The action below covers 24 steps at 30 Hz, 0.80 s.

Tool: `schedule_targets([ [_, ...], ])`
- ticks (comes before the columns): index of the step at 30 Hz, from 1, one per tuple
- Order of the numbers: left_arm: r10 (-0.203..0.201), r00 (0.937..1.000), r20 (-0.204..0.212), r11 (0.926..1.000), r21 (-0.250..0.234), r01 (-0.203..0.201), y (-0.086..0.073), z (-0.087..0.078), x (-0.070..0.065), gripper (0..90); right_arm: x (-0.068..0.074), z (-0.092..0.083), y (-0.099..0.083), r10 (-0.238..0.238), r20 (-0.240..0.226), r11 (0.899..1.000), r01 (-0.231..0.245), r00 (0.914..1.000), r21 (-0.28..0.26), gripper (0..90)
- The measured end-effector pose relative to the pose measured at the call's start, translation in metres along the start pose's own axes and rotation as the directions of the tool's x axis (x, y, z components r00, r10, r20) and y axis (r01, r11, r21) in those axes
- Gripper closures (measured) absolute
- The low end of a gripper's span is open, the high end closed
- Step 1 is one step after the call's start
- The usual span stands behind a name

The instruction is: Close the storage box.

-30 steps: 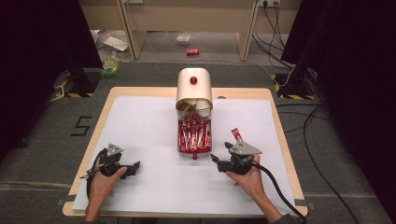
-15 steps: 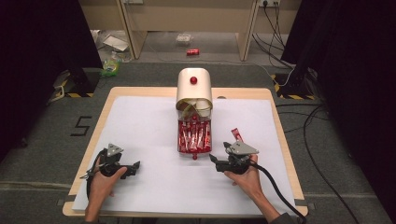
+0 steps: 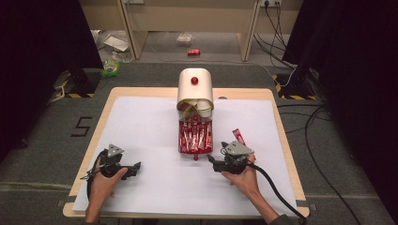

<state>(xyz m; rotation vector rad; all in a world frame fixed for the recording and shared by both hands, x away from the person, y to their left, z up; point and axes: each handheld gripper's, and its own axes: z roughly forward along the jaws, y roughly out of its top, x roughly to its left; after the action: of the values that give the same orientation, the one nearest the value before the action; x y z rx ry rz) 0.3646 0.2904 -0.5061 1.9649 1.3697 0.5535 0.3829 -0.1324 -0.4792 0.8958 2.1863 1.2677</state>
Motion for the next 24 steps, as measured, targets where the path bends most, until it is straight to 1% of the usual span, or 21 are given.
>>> schedule_targets([
  [8, 0.001, 1.0, -0.001, 1.0, 0.0, -0.001, 0.0, 0.0, 0.0, 0.0, 0.003, 0.005, -0.001, -0.007, 0.005, 1.0, 0.007, 1.0, 0.015, 26.1],
  [14, 0.0, 1.0, -0.001, 1.0, 0.0, 0.0, 0.0, 0.0, 0.0, 0.0, 0.002, 0.009, -0.001, -0.012, 0.009, 1.0, 0.012, 0.9999, 0.025, 25.0],
  [24, 0.001, 1.0, -0.001, 1.0, 0.0, -0.001, 0.0, 0.0, 0.0, 0.0, 0.006, 0.015, -0.001, -0.019, -0.002, 0.999, 0.019, 0.9998, 0.044, 24.4],
])
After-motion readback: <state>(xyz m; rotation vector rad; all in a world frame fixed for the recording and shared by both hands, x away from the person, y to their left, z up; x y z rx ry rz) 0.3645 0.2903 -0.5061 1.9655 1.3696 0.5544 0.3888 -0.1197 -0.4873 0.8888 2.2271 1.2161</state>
